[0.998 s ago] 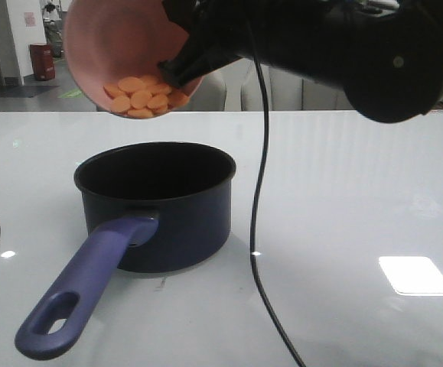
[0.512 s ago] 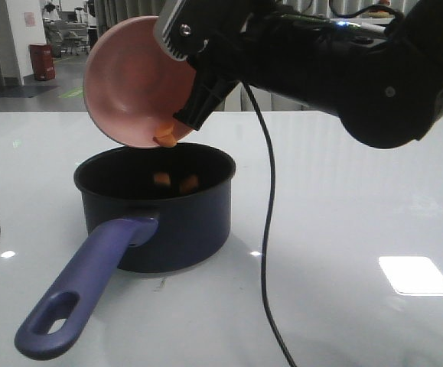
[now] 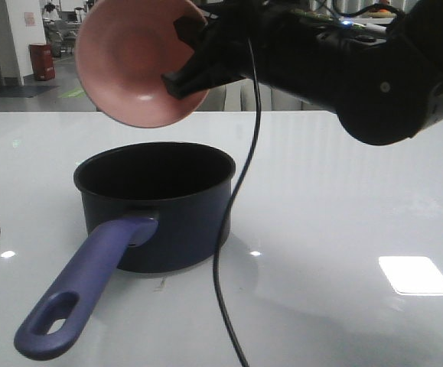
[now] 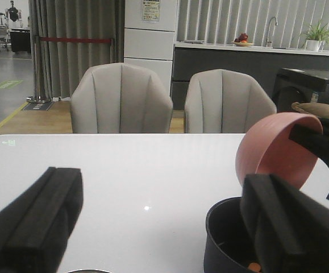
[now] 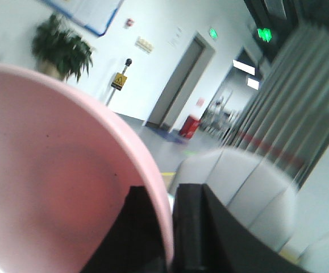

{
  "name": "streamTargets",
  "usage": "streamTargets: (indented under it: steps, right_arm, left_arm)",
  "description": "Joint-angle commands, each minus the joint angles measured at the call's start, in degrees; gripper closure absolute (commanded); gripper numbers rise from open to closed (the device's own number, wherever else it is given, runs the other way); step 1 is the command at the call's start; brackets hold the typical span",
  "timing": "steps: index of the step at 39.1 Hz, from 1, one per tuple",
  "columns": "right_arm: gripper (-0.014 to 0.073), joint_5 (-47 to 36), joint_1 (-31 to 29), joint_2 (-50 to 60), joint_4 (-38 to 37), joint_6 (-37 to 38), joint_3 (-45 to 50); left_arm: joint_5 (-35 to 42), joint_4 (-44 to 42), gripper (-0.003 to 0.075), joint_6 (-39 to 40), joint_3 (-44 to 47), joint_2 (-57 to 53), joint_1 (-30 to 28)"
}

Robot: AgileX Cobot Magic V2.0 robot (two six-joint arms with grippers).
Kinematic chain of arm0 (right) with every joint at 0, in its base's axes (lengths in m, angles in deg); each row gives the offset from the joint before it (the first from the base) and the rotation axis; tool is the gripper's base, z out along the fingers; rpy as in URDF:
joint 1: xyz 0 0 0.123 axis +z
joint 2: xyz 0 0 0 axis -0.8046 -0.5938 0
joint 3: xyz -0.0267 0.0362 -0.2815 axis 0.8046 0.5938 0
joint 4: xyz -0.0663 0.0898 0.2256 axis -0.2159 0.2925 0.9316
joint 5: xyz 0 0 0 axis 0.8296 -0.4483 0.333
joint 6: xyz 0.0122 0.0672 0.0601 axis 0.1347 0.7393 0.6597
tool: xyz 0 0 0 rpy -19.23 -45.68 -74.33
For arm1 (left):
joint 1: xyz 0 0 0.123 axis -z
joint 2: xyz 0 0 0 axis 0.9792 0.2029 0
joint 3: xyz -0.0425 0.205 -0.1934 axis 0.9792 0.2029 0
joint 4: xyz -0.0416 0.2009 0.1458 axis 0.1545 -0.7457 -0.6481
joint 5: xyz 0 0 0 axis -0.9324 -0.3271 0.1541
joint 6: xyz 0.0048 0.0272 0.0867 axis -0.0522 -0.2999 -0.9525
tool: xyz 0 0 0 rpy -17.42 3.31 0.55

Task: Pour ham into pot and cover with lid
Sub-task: 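Tilt the pink bowl to pour the sausage slices into the saucepan, then carry the empty pink bowl back and set it on the table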

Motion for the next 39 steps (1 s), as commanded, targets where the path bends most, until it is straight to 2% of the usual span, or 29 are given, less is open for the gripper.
streamTargets:
  steps: [1,3,6,11,15,20,25,39]
  right_arm:
    - [0.0459,-1.0,-0.1,4.5,2.5,16.4,-1.3]
    - [0.0459,3.3,-0.1,5.8,2.5,21.3,-1.3]
    - [0.0459,11.1,-0.1,8.1,2.5,24.9,-1.3]
    - [0.0459,28.9,-0.1,13.7,2.5,25.0,-1.7]
    - [0.0459,46.9,-0.6,20.6,2.5,22.3,-2.6]
    - [0.0459,63.0,-2.9,26.6,2.5,19.9,-4.4]
    - [0.0459,73.3,-7.6,30.6,2.5,20.1,-5.2]
    - [0.0459,91.4,-24.5,31.1,9.2,20.1,-5.2]
  left_arm:
    - [5.0,0.6,0.0117,0.2,-1.6,0.5,0.3]
    - [5.0,0.6,0.0117,0.2,-1.6,0.5,0.3]
    - [5.0,0.6,0.0117,0.2,-1.6,0.5,0.3]
    - [5.0,0.6,0.0117,0.2,-1.6,0.5,0.3]
    - [5.0,0.6,0.0117,0.2,-1.6,0.5,0.3]
    - [5.0,0.6,0.0117,0.2,-1.6,0.5,0.3]
    - [5.0,0.6,0.0117,0.2,-1.6,0.5,0.3]
    - [5.2,0.6,0.0117,0.2,-1.6,0.5,0.3]
